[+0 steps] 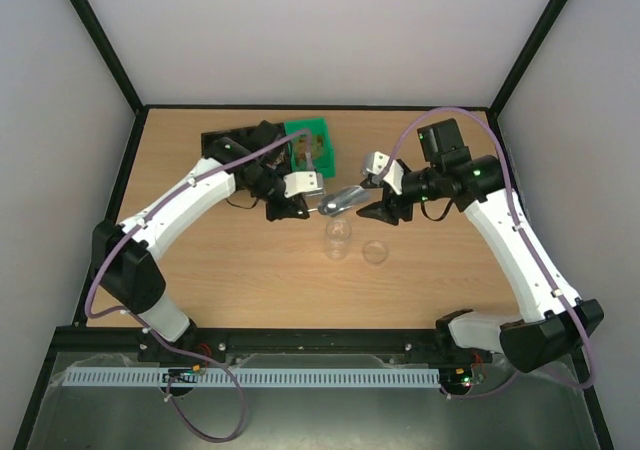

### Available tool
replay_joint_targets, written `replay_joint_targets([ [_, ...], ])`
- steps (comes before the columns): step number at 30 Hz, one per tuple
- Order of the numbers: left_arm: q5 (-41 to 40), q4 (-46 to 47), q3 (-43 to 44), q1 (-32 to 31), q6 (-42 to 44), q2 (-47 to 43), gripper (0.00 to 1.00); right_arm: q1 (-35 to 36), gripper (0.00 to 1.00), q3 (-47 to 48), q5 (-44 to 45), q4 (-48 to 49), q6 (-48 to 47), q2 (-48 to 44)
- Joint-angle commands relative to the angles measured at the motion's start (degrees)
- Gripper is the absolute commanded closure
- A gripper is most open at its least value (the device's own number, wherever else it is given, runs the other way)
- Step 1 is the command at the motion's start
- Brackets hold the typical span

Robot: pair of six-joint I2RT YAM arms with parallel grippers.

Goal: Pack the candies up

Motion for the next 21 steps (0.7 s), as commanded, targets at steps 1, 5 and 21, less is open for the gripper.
replay_joint_targets([
  [1,0.61,-0.57,0.63,-2.77,-0.11,-2.47,0.98,2.87,0.35,1.05,2.63,-6.73,-6.75,0.6],
  [5,-0.02,-0.13,1.37,-4.06,-0.9,-2.75,0.98,5.11,0.41,0.99,2.66,-8.89,-8.15,1.07],
  [21,-0.9,1.01,-1.05,-6.85,0.64,-4.77,0.98,8.13,0.5,-0.31,10.91,-10.2,-10.82,2.59],
])
